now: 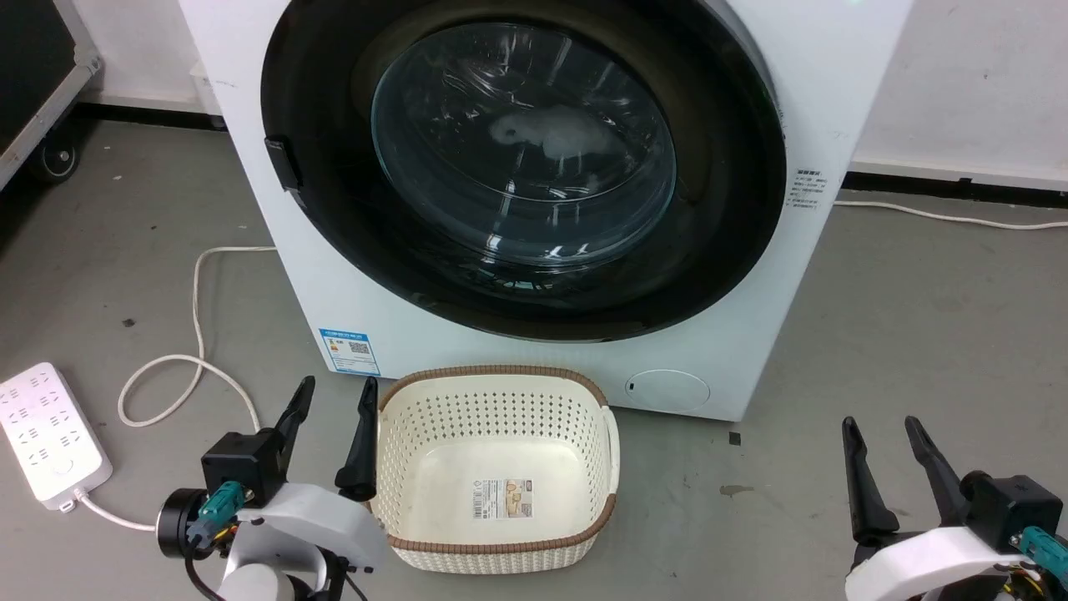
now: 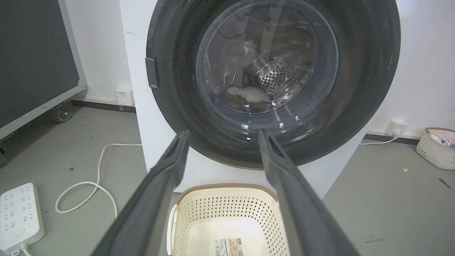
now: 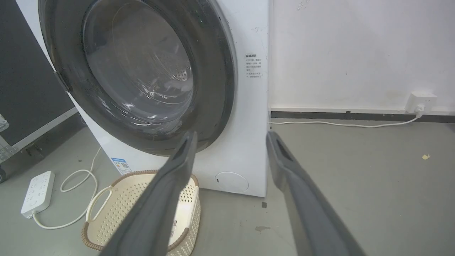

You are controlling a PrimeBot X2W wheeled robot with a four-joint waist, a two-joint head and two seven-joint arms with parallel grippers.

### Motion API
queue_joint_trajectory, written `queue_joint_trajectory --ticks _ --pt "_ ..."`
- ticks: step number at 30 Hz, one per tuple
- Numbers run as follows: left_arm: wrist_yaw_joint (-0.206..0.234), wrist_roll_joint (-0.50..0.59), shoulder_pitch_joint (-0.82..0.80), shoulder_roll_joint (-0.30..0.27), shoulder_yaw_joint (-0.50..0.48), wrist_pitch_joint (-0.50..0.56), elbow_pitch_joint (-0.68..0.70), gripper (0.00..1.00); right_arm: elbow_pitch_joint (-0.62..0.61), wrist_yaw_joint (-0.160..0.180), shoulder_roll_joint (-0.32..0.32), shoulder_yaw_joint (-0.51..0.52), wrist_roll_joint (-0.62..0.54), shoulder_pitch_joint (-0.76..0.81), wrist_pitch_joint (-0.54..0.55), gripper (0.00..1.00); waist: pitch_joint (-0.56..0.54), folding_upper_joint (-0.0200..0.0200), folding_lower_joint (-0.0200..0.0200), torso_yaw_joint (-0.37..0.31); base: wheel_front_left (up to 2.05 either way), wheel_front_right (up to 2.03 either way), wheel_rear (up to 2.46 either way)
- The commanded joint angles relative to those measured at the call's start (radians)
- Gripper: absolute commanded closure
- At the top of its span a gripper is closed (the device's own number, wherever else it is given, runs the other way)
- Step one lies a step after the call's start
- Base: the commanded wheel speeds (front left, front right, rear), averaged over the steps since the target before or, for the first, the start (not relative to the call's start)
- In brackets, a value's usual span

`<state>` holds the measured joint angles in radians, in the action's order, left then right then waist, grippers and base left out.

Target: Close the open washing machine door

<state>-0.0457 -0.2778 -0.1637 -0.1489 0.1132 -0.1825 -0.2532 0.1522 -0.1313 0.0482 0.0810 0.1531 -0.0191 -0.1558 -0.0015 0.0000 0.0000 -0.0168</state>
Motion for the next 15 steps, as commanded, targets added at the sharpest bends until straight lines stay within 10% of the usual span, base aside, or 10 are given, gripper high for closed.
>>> queue_joint_trajectory --ticks 1,6,7,15 --pt "0.002 -0.005 -0.007 -0.003 0.000 -0.001 -0.001 0.00 0.002 0.001 0.002 -0.001 0.006 0.011 -0.003 0.00 0.000 0.0000 0.0000 0.001 0.00 0.00 0.00" --pt "0.002 -0.013 -0.013 -0.003 0.002 -0.003 -0.005 0.00 0.007 0.001 0.002 -0.003 0.006 0.008 -0.005 0.00 0.001 0.0000 0.0000 0.001 0.00 0.00 0.00" --pt "0.000 -0.011 -0.003 0.000 0.002 0.000 -0.004 1.00 0.005 0.000 0.000 -0.002 0.001 0.000 -0.002 1.00 0.001 0.0000 0.0000 0.001 0.00 0.00 0.00" --pt "0.002 -0.002 0.003 0.005 -0.002 0.007 0.005 1.00 0.000 0.000 0.000 -0.005 -0.004 0.000 0.004 1.00 0.001 0.0000 0.0000 0.002 0.00 0.00 0.00"
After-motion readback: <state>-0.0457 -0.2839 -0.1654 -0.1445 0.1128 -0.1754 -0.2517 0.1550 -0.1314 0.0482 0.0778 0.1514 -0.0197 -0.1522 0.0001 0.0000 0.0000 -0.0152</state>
